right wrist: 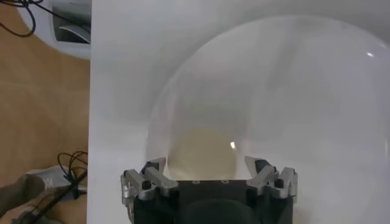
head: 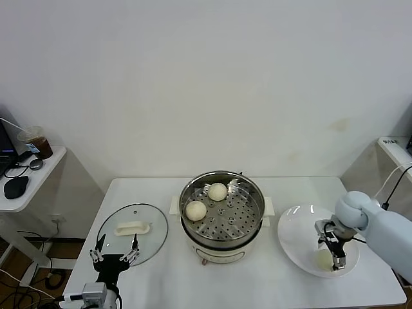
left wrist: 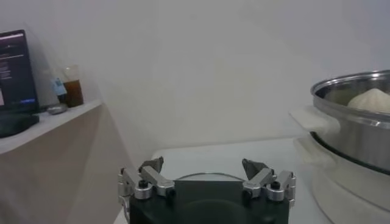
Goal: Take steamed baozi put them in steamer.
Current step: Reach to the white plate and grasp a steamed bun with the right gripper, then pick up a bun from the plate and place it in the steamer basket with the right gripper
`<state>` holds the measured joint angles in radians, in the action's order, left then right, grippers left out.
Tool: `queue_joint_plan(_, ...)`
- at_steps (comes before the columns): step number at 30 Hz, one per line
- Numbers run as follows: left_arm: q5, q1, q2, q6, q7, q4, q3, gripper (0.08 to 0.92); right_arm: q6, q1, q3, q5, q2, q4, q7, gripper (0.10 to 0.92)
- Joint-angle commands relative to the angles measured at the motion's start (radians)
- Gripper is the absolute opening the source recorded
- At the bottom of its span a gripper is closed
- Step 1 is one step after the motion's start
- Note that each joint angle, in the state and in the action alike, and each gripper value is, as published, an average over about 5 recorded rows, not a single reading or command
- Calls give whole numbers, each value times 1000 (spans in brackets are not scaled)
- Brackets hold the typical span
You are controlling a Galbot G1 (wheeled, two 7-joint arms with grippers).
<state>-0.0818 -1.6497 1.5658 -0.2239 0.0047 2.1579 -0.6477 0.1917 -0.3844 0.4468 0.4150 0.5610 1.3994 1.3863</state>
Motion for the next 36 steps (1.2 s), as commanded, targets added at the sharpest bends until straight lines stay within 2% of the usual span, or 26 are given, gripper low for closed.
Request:
queue_joint_plan(1, 0, 1, 0, 0, 0, -2, 0, 823, -2, -3, -2, 11, 11, -9, 7, 823)
queue_joint_plan(7, -1, 2, 0, 0, 0, -6, 2, 823, -2, -6, -7, 14, 15, -21, 6, 804)
queue_joint_plan(14, -1, 3, 1, 1, 0, -8, 2, 823, -1, -8, -13, 12, 15, -23, 3, 625)
queue_joint_plan(21, -2, 4, 4, 1, -1, -9, 6, 823, 1, 0, -25, -1, -9, -13, 5, 494)
queue_joint_plan(29, -4, 12, 9, 1, -3, -5, 10, 823, 17, 193, 11, -113, -27, 15, 18, 474)
queue_joint_plan(36, -7, 17, 12, 2, -12, 0, 8, 823, 12, 643, 243, -280, 111, -21, 47, 475)
